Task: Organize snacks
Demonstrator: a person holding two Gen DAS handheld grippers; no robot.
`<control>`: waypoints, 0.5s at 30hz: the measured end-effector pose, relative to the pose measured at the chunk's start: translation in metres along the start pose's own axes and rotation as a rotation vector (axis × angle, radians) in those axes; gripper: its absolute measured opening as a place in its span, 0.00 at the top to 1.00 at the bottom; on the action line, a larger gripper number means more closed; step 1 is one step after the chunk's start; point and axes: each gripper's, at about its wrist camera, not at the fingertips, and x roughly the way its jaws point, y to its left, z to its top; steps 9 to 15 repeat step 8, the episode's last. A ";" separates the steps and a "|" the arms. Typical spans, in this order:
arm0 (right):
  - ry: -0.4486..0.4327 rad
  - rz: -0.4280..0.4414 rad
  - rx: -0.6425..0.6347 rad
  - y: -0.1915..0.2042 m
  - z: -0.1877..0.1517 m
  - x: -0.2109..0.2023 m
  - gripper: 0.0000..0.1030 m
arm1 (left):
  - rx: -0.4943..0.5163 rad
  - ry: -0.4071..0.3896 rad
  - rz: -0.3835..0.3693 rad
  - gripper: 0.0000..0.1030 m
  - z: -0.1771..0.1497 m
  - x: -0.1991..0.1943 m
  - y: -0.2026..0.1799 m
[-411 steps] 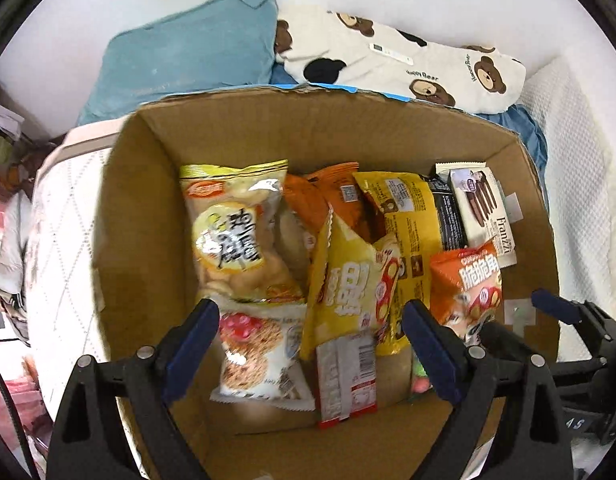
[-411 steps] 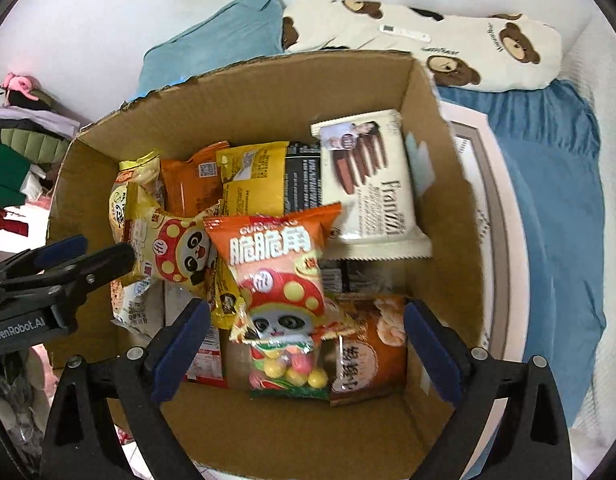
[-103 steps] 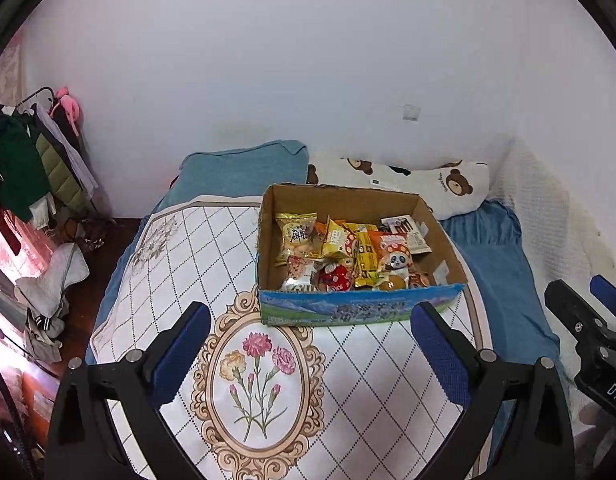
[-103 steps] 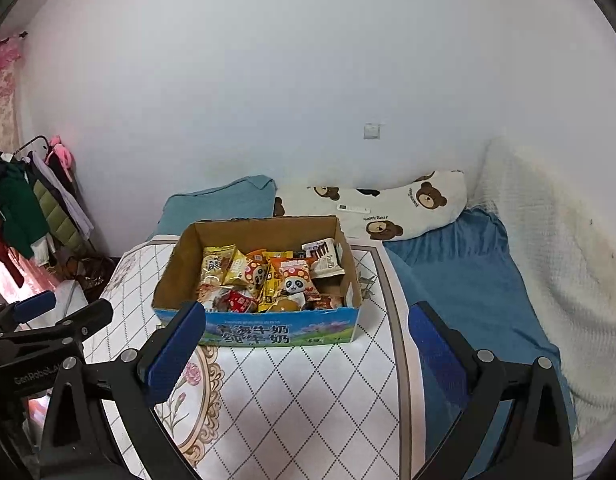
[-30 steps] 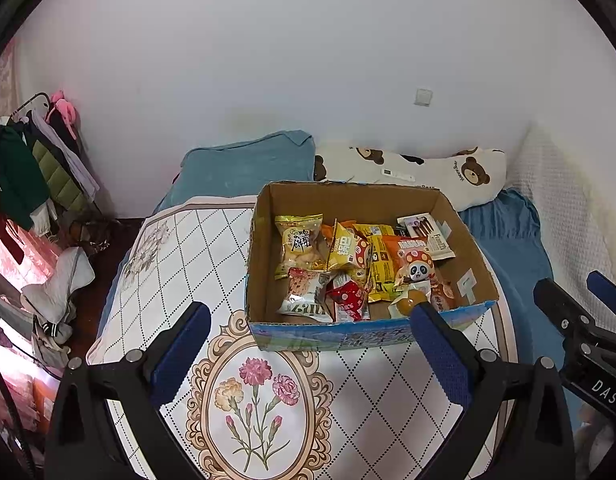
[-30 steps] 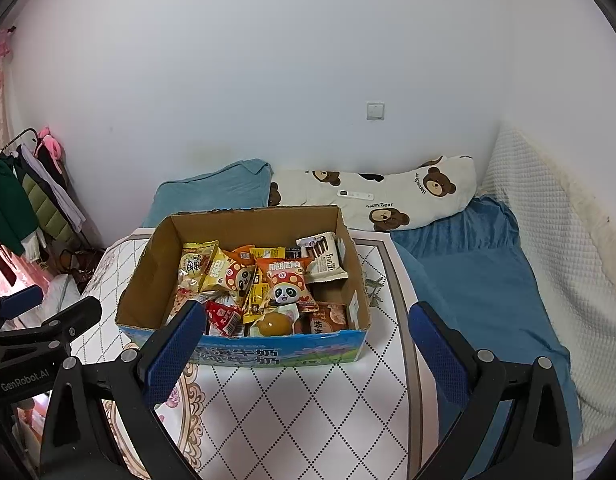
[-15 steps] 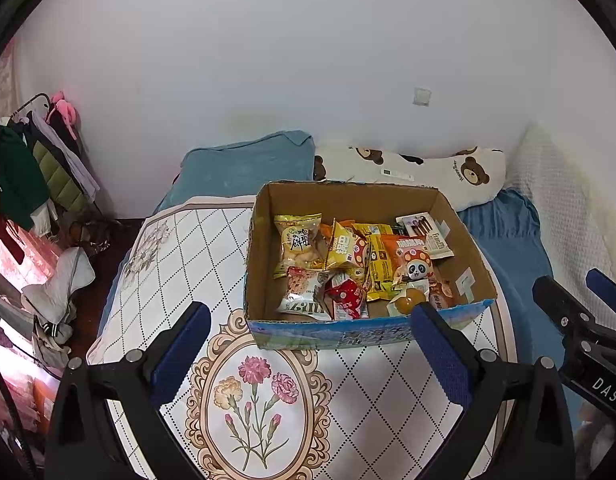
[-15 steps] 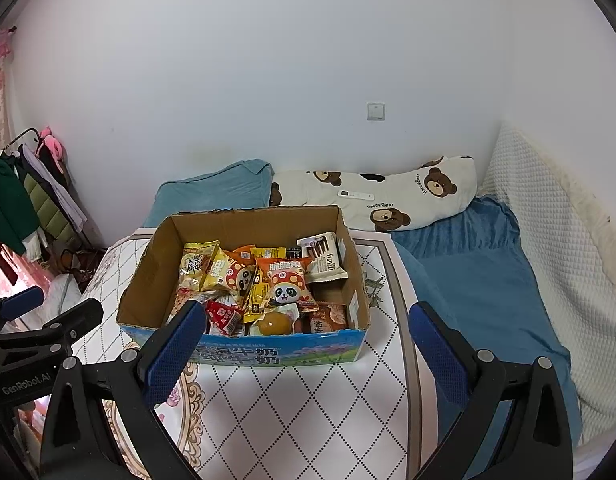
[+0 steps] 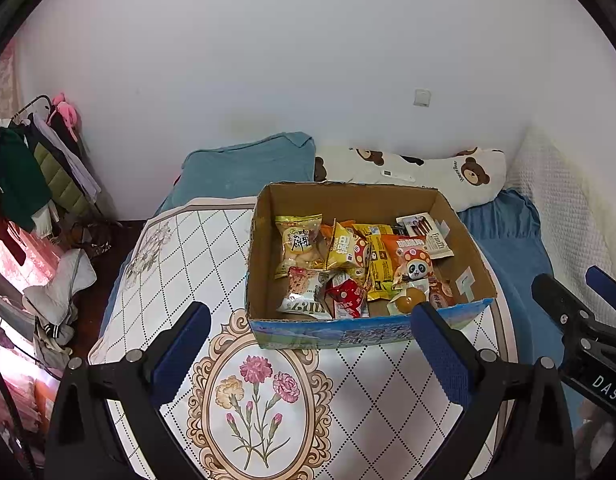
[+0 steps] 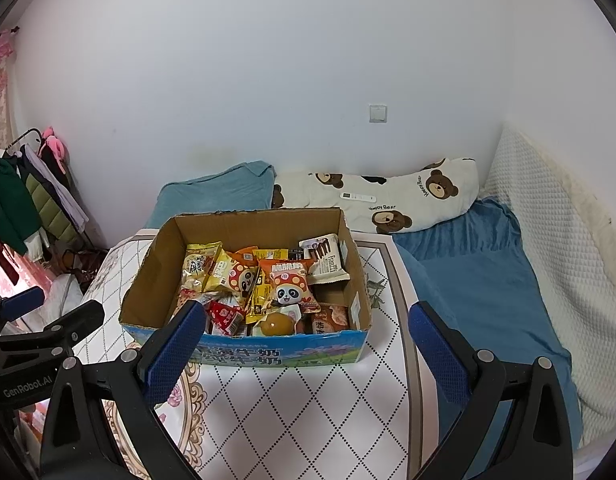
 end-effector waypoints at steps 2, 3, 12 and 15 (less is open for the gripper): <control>0.001 0.000 -0.001 0.000 0.000 0.000 0.00 | -0.001 0.002 -0.003 0.01 0.000 0.000 0.000; 0.000 0.000 -0.002 0.000 0.000 0.000 0.00 | 0.000 0.001 -0.004 0.01 0.000 0.000 0.000; -0.002 -0.001 -0.001 -0.001 0.000 -0.001 0.00 | 0.000 -0.013 -0.008 0.01 0.002 -0.005 0.000; -0.002 -0.001 -0.001 -0.001 0.000 -0.001 0.00 | 0.000 -0.013 -0.008 0.01 0.002 -0.005 0.000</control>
